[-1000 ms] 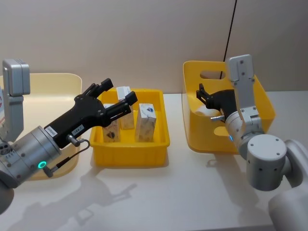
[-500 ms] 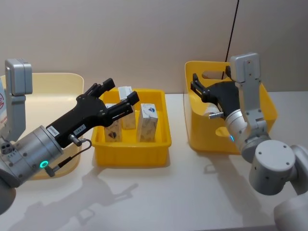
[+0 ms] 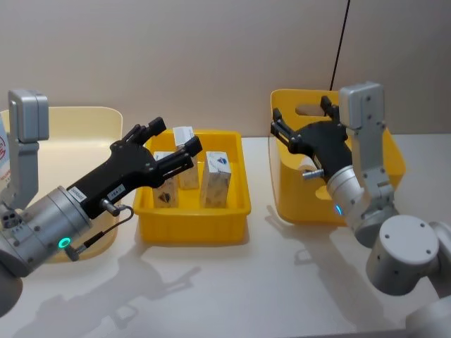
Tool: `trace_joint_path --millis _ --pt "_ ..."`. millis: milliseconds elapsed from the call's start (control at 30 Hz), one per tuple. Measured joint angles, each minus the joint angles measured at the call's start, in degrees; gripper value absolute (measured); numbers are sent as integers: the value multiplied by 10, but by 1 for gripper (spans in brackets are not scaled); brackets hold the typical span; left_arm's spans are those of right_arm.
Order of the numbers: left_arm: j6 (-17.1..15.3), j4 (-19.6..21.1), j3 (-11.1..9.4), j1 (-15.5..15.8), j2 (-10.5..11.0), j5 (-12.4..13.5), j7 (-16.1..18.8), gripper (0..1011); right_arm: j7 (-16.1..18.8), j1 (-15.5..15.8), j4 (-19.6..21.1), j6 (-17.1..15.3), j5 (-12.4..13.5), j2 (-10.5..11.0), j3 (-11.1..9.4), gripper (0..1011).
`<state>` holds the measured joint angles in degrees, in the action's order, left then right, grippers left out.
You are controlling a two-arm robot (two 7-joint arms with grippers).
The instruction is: Bimanual collaborative sorting of washing and personal care products
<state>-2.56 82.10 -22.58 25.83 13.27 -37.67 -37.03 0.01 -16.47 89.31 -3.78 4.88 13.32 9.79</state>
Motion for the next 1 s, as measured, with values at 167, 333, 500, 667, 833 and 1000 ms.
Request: trace_joint_path --millis 167,333,500,667,833,1000 --pt "1 10 -3 -11 8 23 32 1003 4 18 13 2 12 6 4 1001" --pt "3 20 -7 -22 16 47 65 1003 10 47 32 5 31 16 9 1001" --pt "5 30 -10 -34 24 72 100 1003 16 71 49 8 48 25 14 1001" --pt "7 43 -14 -47 33 101 140 1003 23 104 72 12 70 36 19 1001" --pt "9 55 -17 -61 43 130 180 1003 29 130 90 14 87 45 24 1001" --pt "10 65 -21 -72 51 155 214 1003 35 155 107 17 104 54 29 1001"
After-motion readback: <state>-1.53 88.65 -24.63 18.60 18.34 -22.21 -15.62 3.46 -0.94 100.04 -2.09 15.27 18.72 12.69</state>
